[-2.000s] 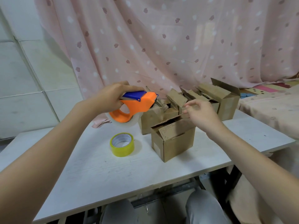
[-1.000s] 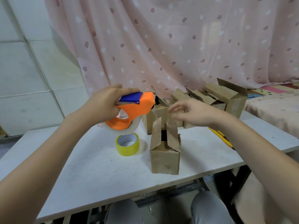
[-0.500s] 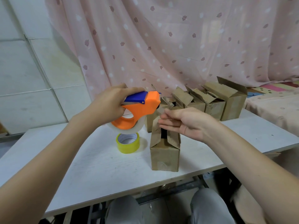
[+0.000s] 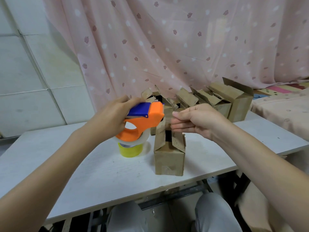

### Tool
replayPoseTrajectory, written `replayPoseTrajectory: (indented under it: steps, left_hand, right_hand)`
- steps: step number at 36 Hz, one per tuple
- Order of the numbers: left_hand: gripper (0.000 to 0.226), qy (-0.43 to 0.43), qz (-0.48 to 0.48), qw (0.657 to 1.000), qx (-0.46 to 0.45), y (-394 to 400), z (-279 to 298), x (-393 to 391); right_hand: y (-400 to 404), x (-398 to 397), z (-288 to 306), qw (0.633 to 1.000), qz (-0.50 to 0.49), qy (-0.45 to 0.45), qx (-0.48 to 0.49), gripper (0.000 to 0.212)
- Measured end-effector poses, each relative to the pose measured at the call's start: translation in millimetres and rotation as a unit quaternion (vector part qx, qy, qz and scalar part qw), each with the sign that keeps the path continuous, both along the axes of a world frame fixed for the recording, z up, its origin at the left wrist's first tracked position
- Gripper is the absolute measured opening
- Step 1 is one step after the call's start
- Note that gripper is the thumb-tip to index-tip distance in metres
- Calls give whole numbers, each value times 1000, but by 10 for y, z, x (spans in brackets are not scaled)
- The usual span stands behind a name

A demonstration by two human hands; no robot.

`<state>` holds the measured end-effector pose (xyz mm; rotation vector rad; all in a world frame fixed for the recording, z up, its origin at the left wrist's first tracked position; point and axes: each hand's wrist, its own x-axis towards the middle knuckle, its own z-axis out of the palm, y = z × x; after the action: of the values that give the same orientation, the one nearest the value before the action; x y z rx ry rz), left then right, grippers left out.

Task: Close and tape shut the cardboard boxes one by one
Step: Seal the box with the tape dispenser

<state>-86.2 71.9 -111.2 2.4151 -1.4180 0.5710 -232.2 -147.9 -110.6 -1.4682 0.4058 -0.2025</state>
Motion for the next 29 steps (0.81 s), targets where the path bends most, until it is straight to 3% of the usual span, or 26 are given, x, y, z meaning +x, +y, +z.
replayPoseTrajectory:
  steps: [9,16,19,29]
  left_hand:
    - [85,-78,2,997,-20,96,-242,-65]
    - [73,-102,23,994,-8,359,-233,120]
    - [79,-76,33,996,-9,350,-219,150]
    - [86,-109,23,993,39,241,-322,263]
  right_hand:
    - [35,-25,-90,999,17,31,8,18]
    - [-238,-181,-77,999,-25,39,-21,16]
    - [-272,-185,-147,997,-25,58,-33,20]
    - [-373,-196,-177,994,12,102,-49,19]
